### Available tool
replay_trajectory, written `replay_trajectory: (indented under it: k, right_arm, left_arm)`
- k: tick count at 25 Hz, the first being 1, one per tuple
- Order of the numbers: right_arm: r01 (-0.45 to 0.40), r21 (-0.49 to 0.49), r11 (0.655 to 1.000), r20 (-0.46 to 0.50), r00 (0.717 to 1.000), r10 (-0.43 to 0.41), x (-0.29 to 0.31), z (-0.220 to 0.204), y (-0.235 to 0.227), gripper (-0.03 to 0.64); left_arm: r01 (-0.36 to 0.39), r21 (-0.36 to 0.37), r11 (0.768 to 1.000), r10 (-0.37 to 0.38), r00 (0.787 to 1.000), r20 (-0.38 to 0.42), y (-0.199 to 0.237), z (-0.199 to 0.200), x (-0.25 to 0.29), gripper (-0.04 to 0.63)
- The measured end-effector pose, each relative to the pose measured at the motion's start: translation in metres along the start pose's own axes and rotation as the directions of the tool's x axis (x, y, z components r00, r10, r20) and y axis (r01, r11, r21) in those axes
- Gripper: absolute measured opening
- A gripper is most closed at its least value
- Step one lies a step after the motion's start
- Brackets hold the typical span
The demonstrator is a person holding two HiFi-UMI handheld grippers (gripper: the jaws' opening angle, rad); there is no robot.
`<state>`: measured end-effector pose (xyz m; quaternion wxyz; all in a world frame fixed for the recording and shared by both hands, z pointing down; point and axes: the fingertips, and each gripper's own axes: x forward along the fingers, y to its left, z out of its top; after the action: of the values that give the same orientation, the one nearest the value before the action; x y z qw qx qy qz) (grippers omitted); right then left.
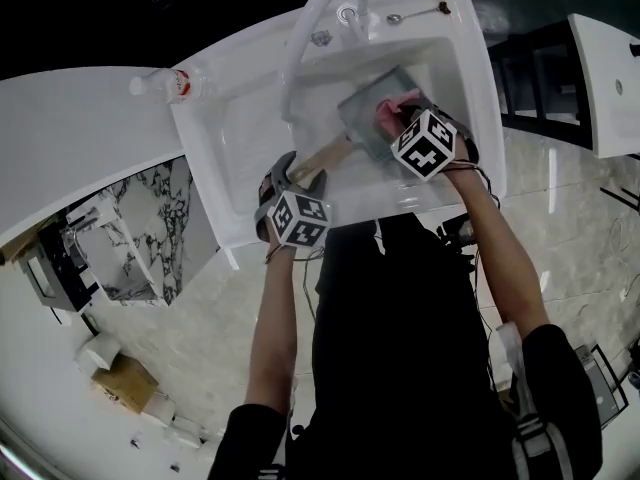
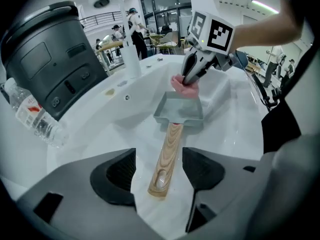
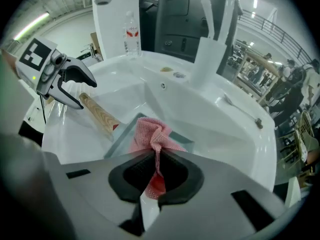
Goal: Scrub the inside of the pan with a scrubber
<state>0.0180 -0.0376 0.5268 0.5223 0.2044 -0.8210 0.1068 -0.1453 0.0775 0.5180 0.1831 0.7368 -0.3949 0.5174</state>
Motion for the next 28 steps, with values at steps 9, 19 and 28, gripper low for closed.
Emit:
replay_trajectory:
  k: [9,19,28]
  right_arm:
    - [0.136,0.061,0.989,0.174,0.974,-0.145,-0.094,0.015,0.017,0.040]
    - [0.246,0.135,0.960,0.308,0.910,-0.277,-0.196,0.001,0.095,0.038]
    - [0.270,0.233,0.934,0.417,0.840,-0.347,-0.287,-0.015,0.153,0.038]
  left_arm:
    - [-0.087,-0.093,0.992,0.106,0.969,0.221,0.017,0.008,-0.081,0.269]
    - [-0.101,-0.177,0.979,0.168,0.893,0.417,-0.008,-0.022,-0.179,0.114]
    - [-0.010,-0.199,0.980,0.122,0.817,0.564,-0.038,-0.026,-0.235,0.055]
